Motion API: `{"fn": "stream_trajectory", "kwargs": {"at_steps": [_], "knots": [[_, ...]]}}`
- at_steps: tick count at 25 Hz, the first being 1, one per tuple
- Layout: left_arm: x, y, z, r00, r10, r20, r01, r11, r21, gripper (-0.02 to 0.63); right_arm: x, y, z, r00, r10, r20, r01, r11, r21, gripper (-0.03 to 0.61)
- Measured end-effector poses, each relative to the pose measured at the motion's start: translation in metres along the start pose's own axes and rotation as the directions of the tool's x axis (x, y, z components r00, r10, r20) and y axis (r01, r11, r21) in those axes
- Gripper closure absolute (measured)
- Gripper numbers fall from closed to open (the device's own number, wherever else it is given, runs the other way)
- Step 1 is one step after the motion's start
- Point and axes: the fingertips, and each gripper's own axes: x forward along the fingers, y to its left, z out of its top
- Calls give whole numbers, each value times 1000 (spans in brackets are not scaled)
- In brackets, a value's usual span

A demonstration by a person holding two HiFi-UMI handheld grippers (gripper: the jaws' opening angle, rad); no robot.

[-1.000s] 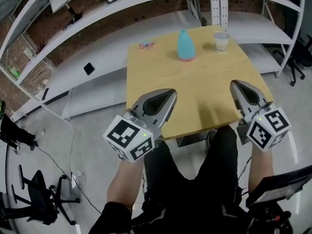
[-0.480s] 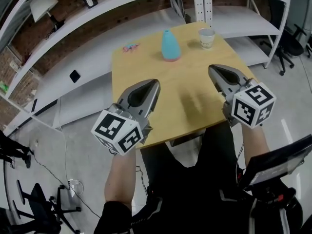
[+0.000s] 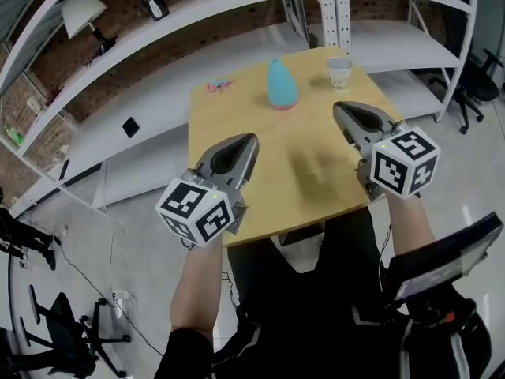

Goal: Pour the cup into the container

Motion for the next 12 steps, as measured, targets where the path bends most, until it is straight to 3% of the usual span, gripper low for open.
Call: {"fn": "stream_trajectory", "kwargs": {"at_steps": [12], "knots": [[39,33,-11,1000,-6,-24,5,1000,-23,612,35,-29,-7,999,-8,-34,8,1000,3,577]]}}
